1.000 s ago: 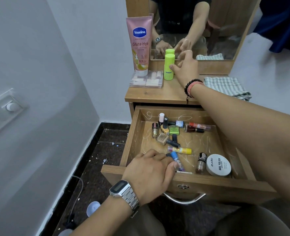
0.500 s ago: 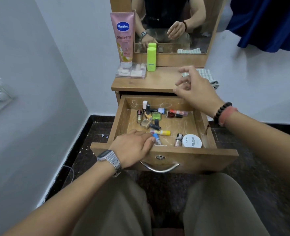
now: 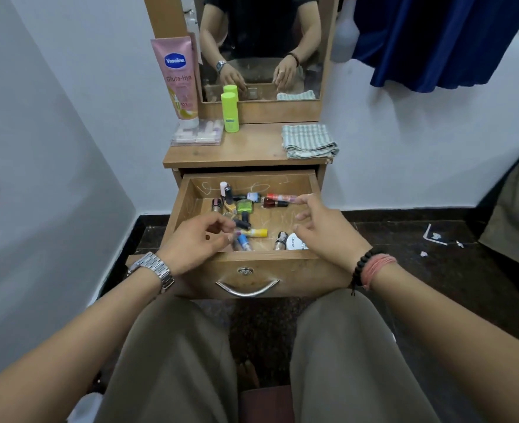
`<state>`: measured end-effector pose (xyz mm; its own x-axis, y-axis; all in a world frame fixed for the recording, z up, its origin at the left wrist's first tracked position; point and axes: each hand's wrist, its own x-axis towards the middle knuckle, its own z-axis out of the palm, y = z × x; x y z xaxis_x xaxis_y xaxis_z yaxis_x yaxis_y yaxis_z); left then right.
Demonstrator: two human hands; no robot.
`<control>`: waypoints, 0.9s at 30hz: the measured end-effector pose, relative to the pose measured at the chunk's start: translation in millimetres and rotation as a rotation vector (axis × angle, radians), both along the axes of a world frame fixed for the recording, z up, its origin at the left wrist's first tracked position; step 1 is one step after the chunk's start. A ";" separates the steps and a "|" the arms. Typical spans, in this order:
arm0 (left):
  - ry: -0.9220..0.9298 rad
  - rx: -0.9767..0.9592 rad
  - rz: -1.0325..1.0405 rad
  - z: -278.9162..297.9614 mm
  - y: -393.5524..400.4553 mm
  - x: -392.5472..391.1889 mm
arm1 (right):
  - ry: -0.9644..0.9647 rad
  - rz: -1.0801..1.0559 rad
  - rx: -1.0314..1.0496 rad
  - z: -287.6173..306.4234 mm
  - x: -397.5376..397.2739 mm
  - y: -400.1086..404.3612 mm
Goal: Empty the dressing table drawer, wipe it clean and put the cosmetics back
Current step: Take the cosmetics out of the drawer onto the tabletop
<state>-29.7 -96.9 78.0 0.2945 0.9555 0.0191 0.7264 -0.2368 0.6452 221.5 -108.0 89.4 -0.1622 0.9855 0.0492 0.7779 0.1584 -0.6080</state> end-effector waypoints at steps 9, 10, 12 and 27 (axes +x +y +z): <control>0.363 0.013 -0.238 7.9 46.4 109.8 | -0.192 0.035 -0.027 10.1 19.4 -5.2; 0.417 -0.011 -0.273 4.8 49.9 121.5 | -0.193 0.029 -0.049 10.2 20.5 -5.9; 0.512 -0.020 -0.371 1.7 52.7 138.5 | -0.196 0.022 -0.076 10.0 20.9 -5.8; 0.766 0.032 -0.420 0.9 50.6 156.6 | -0.283 0.023 -0.073 8.4 12.8 -3.3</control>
